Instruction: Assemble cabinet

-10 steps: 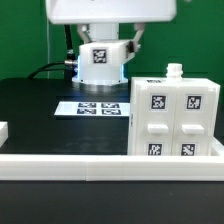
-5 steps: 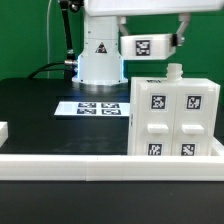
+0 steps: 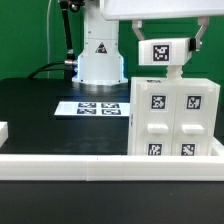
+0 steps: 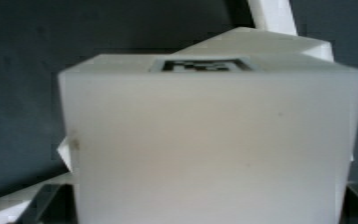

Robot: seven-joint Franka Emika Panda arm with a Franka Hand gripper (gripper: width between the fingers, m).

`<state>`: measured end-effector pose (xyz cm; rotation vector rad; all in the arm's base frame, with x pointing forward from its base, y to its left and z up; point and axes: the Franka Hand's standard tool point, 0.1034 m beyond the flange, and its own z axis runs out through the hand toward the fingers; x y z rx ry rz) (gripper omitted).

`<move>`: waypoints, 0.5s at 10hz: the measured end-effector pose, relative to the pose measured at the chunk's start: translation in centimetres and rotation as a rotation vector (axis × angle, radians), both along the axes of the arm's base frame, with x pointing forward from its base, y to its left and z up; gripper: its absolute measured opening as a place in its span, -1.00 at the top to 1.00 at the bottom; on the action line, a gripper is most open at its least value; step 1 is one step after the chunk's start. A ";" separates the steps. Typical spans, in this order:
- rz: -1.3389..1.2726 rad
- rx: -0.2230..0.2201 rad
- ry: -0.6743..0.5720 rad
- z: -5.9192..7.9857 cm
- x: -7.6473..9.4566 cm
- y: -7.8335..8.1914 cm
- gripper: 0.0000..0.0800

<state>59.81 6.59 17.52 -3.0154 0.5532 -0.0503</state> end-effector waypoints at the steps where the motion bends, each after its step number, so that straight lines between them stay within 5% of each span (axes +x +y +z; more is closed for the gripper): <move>1: 0.000 0.000 0.001 -0.1 0.0 0.0 -0.41; 5: 0.005 -0.002 -0.009 -0.6 0.1 0.6 -0.41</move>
Offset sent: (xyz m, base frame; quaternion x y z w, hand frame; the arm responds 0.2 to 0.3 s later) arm 0.0046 0.0103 -0.0129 -0.0014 -0.0048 -0.0024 1.0000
